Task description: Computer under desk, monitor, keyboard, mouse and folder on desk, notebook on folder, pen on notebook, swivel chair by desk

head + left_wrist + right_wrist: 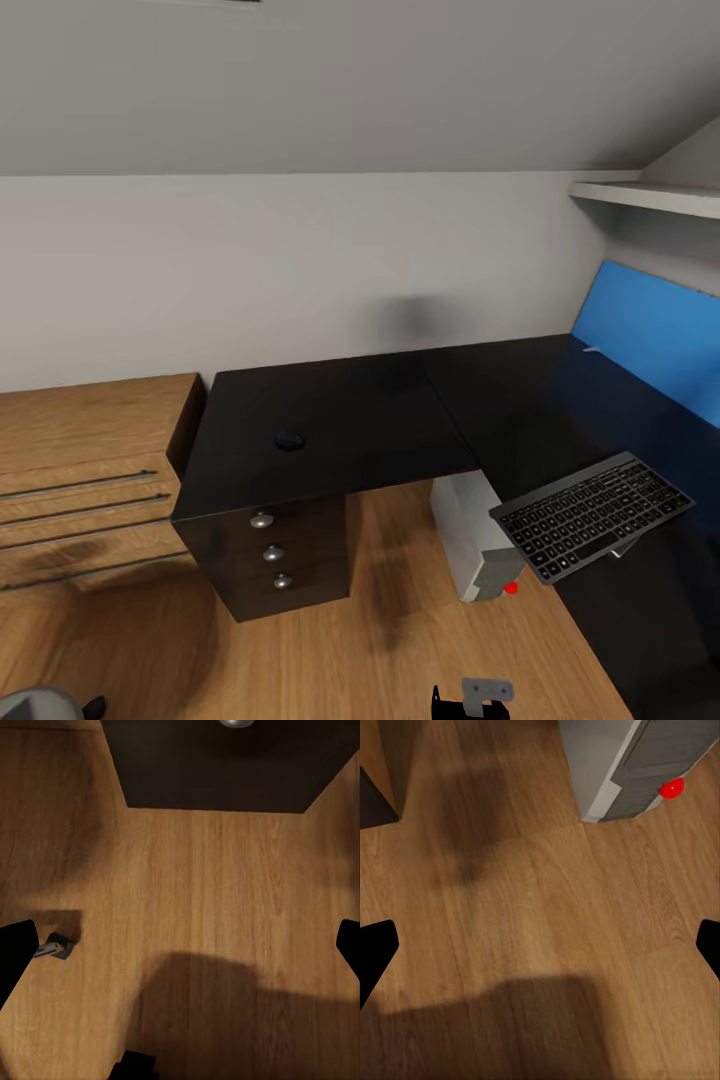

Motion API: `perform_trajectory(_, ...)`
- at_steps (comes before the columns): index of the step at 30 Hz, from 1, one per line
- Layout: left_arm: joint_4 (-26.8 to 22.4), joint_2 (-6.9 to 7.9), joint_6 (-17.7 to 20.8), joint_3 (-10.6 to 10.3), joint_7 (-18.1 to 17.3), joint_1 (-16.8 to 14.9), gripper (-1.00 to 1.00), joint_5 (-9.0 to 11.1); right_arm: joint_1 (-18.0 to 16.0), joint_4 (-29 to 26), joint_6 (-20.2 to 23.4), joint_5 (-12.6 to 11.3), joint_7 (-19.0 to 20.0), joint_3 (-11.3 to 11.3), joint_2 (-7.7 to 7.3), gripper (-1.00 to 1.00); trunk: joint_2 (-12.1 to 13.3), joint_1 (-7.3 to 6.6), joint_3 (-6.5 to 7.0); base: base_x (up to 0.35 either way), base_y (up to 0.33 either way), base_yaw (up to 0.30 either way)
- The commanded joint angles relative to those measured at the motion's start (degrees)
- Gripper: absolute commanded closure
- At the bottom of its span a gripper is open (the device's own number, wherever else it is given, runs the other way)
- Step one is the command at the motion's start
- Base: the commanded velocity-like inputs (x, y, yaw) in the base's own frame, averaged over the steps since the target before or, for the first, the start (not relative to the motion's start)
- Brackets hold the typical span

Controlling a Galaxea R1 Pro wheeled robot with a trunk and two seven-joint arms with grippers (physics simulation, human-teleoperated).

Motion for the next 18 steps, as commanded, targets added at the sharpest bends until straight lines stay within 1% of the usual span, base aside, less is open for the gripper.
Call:
perform_trajectory(1, 0.0, -0.01, -0.2, 0.0, 0.0, 0.0, -1.00, 0.2, -0.1, 0.1, -0.2, -0.3, -0.3, 0.5, 0.02, -1.00, 0.0, 0.00, -0.06, 0.000, 0.030, -0.033)
perform_trajectory(5, 0.0, -0.01, -0.1, 0.0, 0.0, 0.0, -1.00, 0.2, -0.1, 0.1, -0.2, -0.2, -0.2, 0.5, -0.02, -1.00, 0.0, 0.00, -0.16, 0.000, 0.051, -0.093)
perform_trajectory(15, -0.1, -0.08, -0.2, 0.0, 0.0, 0.0, -1.00, 0.2, -0.1, 0.1, -0.2, -0.2, -0.2, 0.5, -0.06, -1.00, 0.0, 0.00, -0.65, 0.000, 0.018, -0.170)
perform_trajectory(18, -0.2, -0.20, -0.2, 0.0, 0.0, 0.0, -1.00, 0.2, -0.1, 0.1, -0.2, -0.2, -0.2, 0.5, -0.06, -1.00, 0.0, 0.00, -0.73, 0.000, 0.002, -0.071)
